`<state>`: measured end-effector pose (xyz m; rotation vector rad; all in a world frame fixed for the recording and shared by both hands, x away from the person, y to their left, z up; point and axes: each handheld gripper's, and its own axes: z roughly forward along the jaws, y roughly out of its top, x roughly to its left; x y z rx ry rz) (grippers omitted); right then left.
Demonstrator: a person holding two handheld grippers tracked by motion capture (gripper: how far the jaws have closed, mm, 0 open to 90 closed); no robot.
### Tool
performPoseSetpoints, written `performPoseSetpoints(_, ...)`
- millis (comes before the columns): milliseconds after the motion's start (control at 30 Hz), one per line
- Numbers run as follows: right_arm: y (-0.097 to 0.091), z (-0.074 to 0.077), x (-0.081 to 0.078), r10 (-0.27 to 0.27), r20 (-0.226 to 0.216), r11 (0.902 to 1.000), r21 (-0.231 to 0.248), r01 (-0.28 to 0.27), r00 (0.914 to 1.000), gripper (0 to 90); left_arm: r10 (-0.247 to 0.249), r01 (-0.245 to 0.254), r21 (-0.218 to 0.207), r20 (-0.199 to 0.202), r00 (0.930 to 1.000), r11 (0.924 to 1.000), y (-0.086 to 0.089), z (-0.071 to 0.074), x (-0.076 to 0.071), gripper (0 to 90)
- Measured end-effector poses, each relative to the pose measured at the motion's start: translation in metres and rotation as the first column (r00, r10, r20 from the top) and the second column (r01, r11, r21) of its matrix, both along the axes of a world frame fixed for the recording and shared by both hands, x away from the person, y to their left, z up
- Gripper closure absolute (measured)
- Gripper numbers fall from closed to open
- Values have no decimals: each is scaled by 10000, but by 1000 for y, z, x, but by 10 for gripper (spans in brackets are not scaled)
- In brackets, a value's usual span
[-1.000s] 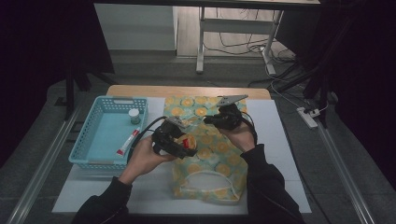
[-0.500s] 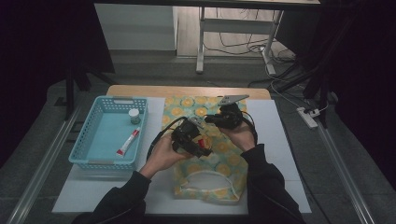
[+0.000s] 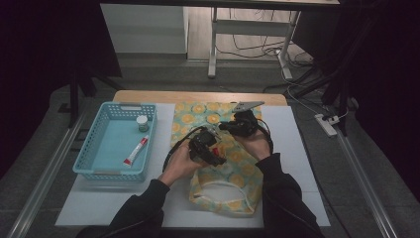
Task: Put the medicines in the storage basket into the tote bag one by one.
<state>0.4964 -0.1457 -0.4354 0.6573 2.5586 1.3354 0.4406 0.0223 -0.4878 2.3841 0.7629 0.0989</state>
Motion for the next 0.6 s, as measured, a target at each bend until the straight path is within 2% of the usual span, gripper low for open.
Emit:
performPoseSetpoints(267, -1, -5, 3, -137, 34, 9999, -82, 137, 9999, 900, 163, -160, 130, -203, 9997, 9998, -2, -19, 16, 195)
performPoseSetpoints(467, 0, -7, 4, -226, 116, 9997, -108, 227, 9997, 900, 113, -108, 187, -274, 9996, 9998, -6, -29, 21, 195)
performPoseSetpoints(600, -1, -7, 4, -267, 150, 9996, -111, 269, 9995, 900, 133, -130, 385, -78, 9999, 9992, -10, -32, 23, 194)
